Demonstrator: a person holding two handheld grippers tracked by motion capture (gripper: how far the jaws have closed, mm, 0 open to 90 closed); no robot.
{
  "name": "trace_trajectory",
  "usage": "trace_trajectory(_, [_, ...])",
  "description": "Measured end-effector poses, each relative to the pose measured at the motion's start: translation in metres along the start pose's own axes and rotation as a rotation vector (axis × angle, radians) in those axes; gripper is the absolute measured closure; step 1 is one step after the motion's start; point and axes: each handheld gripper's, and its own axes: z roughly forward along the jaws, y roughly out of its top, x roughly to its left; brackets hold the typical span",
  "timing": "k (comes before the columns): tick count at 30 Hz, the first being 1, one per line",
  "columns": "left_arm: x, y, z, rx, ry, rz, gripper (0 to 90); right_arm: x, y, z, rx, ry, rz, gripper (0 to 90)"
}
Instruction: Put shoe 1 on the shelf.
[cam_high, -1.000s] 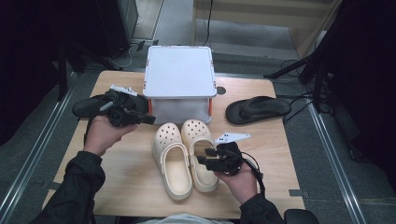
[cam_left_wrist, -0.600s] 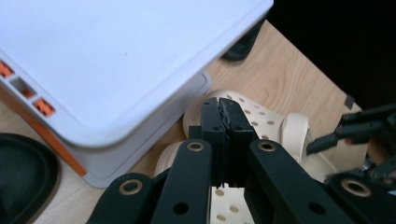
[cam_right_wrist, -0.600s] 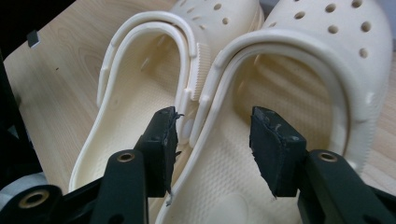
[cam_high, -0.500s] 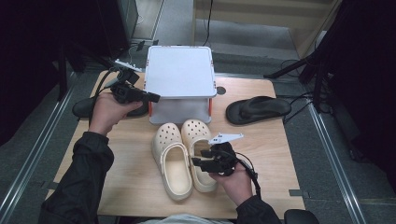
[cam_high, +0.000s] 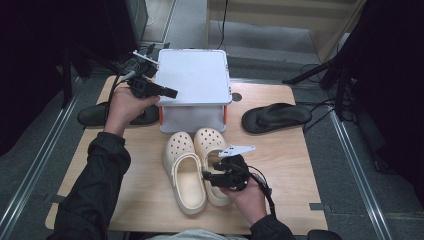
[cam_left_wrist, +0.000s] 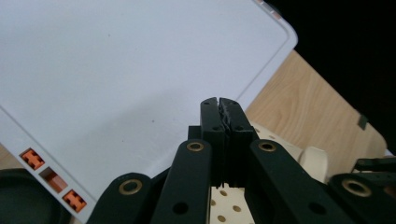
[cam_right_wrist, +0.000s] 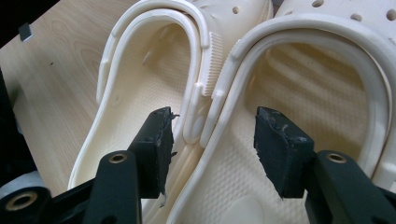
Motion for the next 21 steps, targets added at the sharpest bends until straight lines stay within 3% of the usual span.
trace_trajectory(8, [-0.001,0.004,0.018,0.029,-0.013,0.013,88.8,0.003,0.001,0.011,0.002,-0.035,0.009,44.6])
trace_trajectory(13, [-0.002,0.004,0.019,0.033,-0.027,0.017,88.3,0.006,0.006,0.019,0.006,-0.060,0.004,43.3])
trace_trajectory(16, [-0.002,0.004,0.020,0.034,-0.027,0.025,88.2,0.009,0.011,0.023,-0.023,-0.083,-0.004,43.7])
trace_trajectory(21, [-0.002,0.003,0.020,0.031,-0.031,0.026,88.9,0.012,0.018,0.034,0.008,-0.105,0.004,43.7])
